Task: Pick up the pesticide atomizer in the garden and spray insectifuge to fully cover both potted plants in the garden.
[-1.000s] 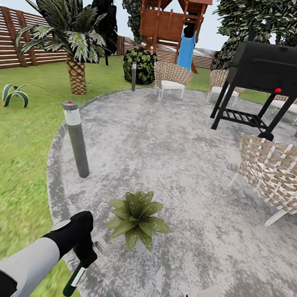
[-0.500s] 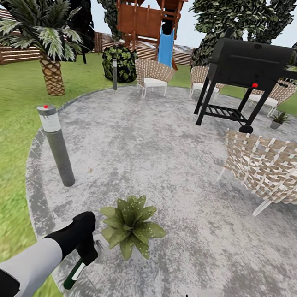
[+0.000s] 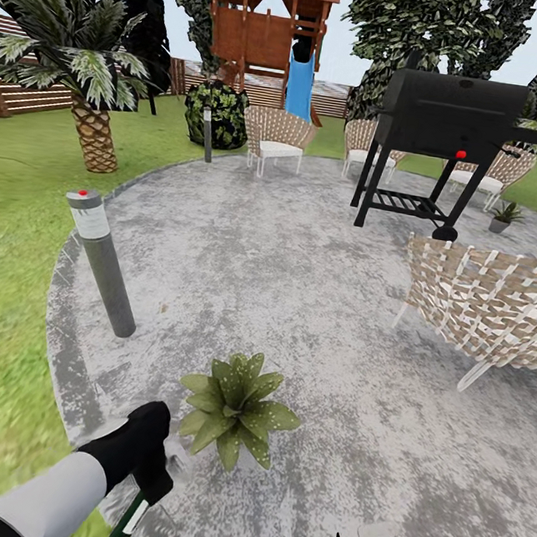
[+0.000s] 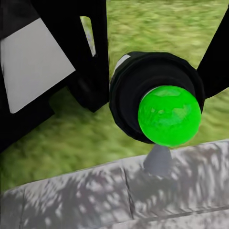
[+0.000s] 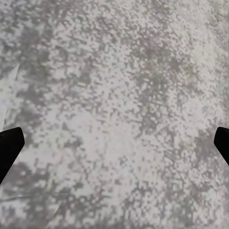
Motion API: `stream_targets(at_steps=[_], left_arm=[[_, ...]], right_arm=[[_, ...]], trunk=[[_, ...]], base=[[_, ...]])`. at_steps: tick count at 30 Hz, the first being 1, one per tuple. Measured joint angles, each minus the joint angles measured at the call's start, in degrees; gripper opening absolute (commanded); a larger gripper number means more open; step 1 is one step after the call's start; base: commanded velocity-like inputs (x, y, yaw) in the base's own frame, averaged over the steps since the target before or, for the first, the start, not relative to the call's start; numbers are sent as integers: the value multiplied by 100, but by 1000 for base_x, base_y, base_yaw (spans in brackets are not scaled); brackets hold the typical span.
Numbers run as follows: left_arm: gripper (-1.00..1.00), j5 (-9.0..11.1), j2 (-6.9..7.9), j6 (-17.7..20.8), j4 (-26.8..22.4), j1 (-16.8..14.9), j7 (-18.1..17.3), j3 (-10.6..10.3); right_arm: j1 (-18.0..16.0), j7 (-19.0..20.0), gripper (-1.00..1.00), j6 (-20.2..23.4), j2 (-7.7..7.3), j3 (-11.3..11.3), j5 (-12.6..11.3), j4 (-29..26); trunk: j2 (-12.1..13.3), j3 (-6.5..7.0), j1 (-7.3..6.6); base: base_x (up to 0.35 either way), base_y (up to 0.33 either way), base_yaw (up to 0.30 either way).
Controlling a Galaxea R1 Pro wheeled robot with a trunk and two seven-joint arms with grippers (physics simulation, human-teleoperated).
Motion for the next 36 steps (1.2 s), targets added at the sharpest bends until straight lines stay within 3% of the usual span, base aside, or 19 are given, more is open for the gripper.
stream_targets(at_steps=[3,6,9,13,19,28,36], left_arm=[[-100,-12,-109,-9,-69,0,1,17],[-100,-28,-74,-18,-82,0,1,31],[-100,-27,-48,-18,-85,-1,1,261],[-100,-31,-47,-18,-85,-1,44,340],[-100,-16,-60,-13,-66,-2,377,345],[-100,45,-95,-25,-17,-2,396,336],[-100,54,-97,-9,-92,-70,331,476]], right_arm=[[-1,0,100,0,0,0,0,0],[1,0,100,0,0,0,1,0],[1,1,100,0,0,0,-1,1],[-2,2,100,0,0,0,0,1],[0,2,100,0,0,0,0,0],[1,1,100,0,0,0,0,-2],[0,1,100,0,0,1,1,-2]], trunk=[[0,0,0],[0,0,0],[0,0,2],[0,0,0],[0,0,0],[0,0,0],[0,0,0]], base=[[0,0,0],[-8,0,0],[-174,93,0],[-73,255,-55],[-4,285,-273],[0,86,-299],[0,0,-295]])
